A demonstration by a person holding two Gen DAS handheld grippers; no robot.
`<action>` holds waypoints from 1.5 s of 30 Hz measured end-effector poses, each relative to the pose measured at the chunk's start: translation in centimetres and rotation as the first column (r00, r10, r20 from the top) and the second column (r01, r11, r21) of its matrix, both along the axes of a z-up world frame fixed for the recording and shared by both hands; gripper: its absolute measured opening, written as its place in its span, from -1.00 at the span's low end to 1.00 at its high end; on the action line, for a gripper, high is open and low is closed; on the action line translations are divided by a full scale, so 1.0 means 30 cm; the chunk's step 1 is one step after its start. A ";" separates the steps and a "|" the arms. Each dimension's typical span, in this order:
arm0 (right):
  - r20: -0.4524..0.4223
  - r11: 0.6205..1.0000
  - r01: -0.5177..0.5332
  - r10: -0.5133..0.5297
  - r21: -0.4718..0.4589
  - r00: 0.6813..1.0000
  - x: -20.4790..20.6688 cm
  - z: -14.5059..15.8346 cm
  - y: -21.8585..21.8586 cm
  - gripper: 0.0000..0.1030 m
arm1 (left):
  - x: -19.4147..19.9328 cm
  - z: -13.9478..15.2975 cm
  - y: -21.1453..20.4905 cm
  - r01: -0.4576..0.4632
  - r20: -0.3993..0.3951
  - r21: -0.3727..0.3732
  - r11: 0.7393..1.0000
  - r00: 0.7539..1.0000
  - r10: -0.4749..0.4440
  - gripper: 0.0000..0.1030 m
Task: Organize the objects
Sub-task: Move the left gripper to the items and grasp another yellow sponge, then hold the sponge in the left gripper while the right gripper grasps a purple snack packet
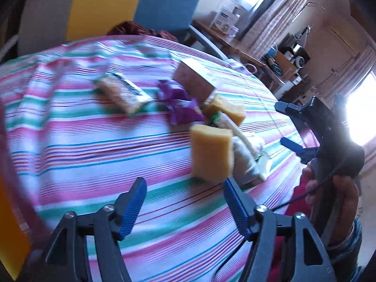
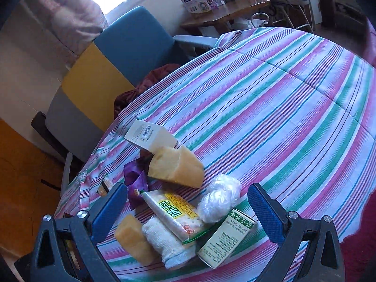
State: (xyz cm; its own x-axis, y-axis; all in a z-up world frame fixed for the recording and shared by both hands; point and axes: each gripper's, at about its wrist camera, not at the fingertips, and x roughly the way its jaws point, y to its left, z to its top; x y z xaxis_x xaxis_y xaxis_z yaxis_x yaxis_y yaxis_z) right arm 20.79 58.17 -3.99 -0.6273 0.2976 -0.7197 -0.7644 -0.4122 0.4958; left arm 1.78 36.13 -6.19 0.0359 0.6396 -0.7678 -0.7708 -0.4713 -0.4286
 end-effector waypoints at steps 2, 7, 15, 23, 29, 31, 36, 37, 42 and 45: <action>-0.006 1.000 -0.005 0.005 -0.009 1.000 -0.001 -0.004 0.003 0.99 | 0.009 -0.007 0.042 0.005 0.014 0.014 1.000 1.000 -0.005 0.52; -0.020 1.000 -0.010 0.010 -0.021 1.000 0.000 -0.009 0.012 0.99 | 0.038 -0.013 0.157 0.019 -0.039 0.057 0.998 0.999 -0.017 0.60; -0.018 0.999 -0.025 0.025 -0.021 1.000 -0.012 -0.013 0.021 0.99 | 0.005 -0.119 0.180 -0.013 0.081 0.024 1.000 0.997 0.011 0.02; 0.013 0.997 -0.072 0.072 -0.018 0.997 -0.049 -0.022 0.013 0.99 | 0.008 -0.088 -0.042 -0.049 -0.024 0.001 0.999 0.998 0.049 0.00; 0.042 0.993 -0.121 0.121 -0.020 0.992 -0.081 -0.035 -0.006 0.99 | 0.035 -0.069 -0.214 -0.082 -0.072 -0.015 0.997 0.994 0.081 0.00; 0.057 0.990 -0.142 0.142 -0.014 0.988 -0.095 -0.038 -0.014 0.99 | 0.050 -0.069 -0.263 -0.091 -0.093 -0.022 0.996 0.992 0.089 -0.01; 0.114 0.978 -0.209 0.206 0.017 0.972 -0.136 -0.042 -0.052 0.99 | 0.076 -0.060 -0.328 -0.092 -0.138 -0.041 0.995 0.987 0.086 -0.02; 0.125 0.971 -0.237 0.231 0.038 0.965 -0.151 -0.036 -0.072 0.99 | 0.084 -0.058 -0.342 -0.087 -0.153 -0.045 0.995 0.985 0.080 -0.02; 0.261 0.893 -0.411 0.359 0.182 0.896 -0.246 -0.012 -0.208 0.99 | 0.097 -0.056 -0.378 -0.073 -0.170 -0.050 0.996 0.983 0.063 -0.02; 0.385 0.786 -0.562 0.450 0.256 0.805 -0.326 -0.013 -0.312 0.97 | 0.096 -0.056 -0.388 -0.058 -0.176 -0.052 0.997 0.983 0.048 -0.02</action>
